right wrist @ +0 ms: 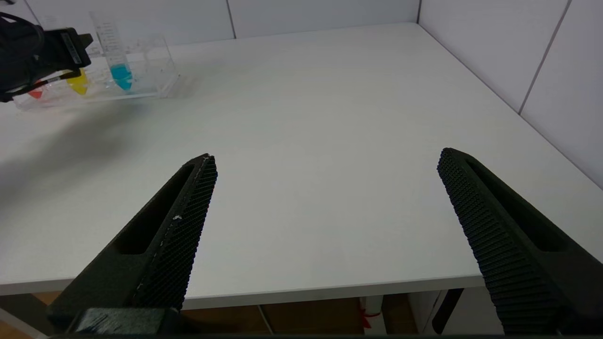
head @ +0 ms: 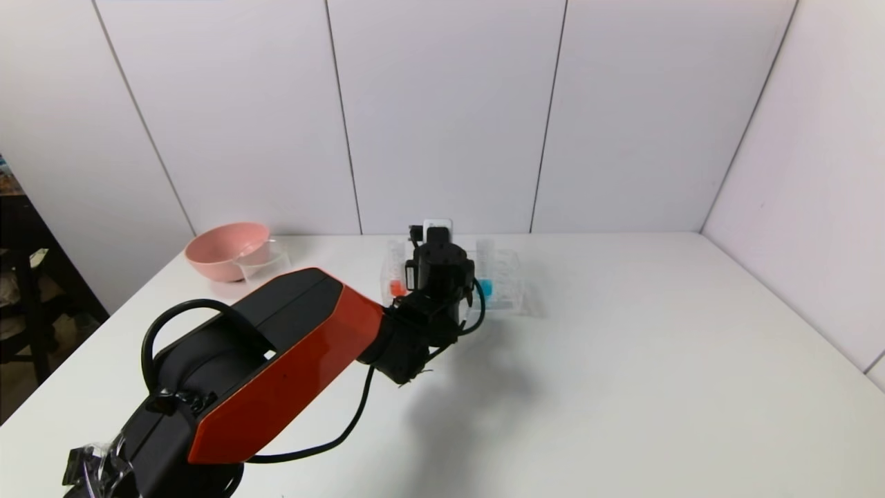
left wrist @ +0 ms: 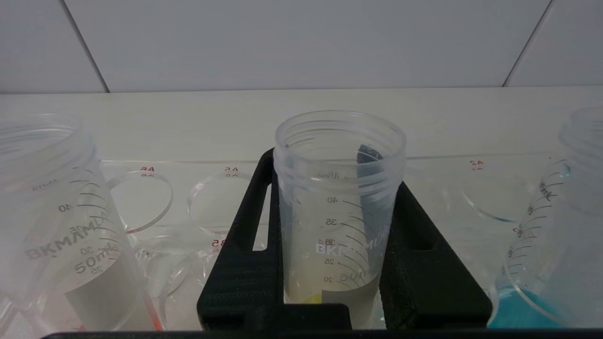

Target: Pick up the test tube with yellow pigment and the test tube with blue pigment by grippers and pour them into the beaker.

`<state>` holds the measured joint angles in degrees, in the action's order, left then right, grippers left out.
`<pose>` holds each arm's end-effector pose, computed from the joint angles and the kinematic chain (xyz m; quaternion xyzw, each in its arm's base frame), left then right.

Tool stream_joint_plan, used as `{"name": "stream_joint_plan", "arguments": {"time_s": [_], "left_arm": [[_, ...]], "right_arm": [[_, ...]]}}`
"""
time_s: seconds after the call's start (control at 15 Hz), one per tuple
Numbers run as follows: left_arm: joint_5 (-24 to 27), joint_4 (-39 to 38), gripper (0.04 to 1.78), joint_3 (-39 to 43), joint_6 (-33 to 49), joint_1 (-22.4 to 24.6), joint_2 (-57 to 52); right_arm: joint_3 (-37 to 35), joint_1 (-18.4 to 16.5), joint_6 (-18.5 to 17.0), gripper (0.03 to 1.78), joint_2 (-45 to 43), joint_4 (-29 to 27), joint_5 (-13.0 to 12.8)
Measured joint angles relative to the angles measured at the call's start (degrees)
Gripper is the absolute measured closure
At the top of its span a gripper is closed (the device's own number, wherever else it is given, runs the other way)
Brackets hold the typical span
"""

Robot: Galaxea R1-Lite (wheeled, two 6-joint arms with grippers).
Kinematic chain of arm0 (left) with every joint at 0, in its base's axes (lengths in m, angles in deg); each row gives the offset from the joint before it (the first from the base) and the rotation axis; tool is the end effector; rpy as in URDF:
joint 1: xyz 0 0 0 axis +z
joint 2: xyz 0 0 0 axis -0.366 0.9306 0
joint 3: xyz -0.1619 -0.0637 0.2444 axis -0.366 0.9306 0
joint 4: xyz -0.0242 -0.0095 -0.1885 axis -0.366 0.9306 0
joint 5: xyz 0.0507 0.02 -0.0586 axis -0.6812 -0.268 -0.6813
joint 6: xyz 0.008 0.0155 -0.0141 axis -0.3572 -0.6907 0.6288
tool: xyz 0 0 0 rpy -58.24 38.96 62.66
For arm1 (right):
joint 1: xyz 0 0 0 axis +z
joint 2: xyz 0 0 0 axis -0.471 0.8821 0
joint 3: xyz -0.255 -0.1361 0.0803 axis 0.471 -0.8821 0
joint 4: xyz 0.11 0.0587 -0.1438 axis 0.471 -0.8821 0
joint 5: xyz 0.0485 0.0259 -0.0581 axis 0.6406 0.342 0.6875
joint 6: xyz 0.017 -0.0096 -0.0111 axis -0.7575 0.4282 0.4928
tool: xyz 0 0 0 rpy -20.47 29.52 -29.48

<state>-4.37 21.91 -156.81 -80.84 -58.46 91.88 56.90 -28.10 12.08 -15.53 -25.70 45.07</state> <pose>0.4134 -0.2952 0.0555 -0.0335 0.0292 -0.0143 0.9989 -0.0228 -0.0008 0.0757 0.0459 -0.0023 -0.0191 0.9988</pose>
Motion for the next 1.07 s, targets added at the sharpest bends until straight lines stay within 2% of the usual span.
{"name": "stream_joint_plan", "arguments": {"time_s": [1.07], "left_arm": [[-0.4, 1.5, 1.27, 1.1, 0.1, -0.2, -2.7]], "right_arm": [[0.0, 0.0, 0.0, 0.1, 0.0, 0.0, 0.0]]}}
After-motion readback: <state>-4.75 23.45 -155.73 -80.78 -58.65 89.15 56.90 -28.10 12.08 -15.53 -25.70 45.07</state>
